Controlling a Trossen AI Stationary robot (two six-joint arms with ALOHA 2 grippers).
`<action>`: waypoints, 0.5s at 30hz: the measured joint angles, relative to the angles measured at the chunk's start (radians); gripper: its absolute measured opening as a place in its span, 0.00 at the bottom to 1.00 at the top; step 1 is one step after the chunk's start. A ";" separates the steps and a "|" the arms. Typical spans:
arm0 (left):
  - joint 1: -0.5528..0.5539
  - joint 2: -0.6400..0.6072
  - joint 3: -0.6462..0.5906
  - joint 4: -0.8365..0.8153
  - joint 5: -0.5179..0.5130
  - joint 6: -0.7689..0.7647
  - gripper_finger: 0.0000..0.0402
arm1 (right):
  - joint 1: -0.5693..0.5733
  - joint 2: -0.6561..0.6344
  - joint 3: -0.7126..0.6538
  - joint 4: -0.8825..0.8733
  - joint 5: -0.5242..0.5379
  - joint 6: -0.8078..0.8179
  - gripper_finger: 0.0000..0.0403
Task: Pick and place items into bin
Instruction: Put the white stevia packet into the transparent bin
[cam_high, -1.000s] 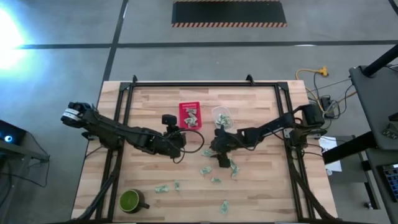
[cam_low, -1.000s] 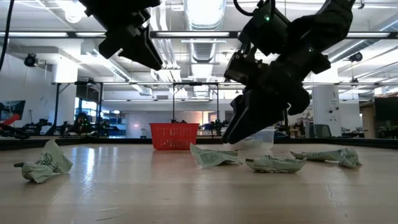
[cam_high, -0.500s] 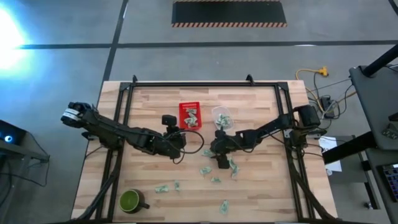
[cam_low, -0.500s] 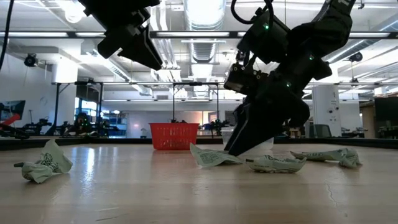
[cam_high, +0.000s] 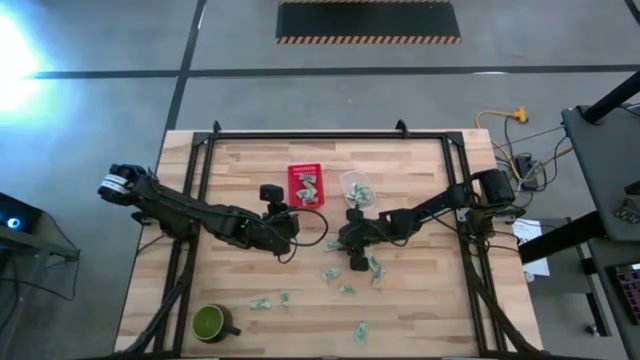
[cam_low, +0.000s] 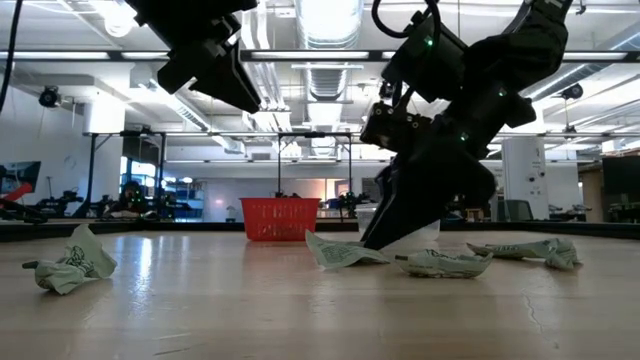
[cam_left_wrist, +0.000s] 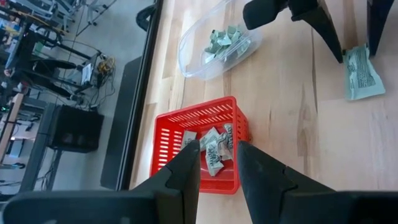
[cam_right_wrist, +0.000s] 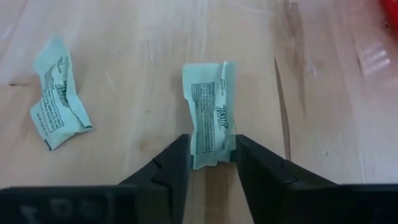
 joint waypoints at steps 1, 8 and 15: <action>0.000 0.000 0.000 0.000 0.000 -0.002 0.22 | 0.000 0.000 0.000 0.001 0.000 -0.007 0.26; 0.000 0.000 0.000 0.000 0.000 -0.003 0.22 | 0.001 -0.012 -0.001 -0.006 0.005 -0.041 0.13; 0.000 0.000 0.000 -0.001 0.000 -0.003 0.22 | 0.000 -0.026 -0.001 -0.004 0.008 -0.066 0.05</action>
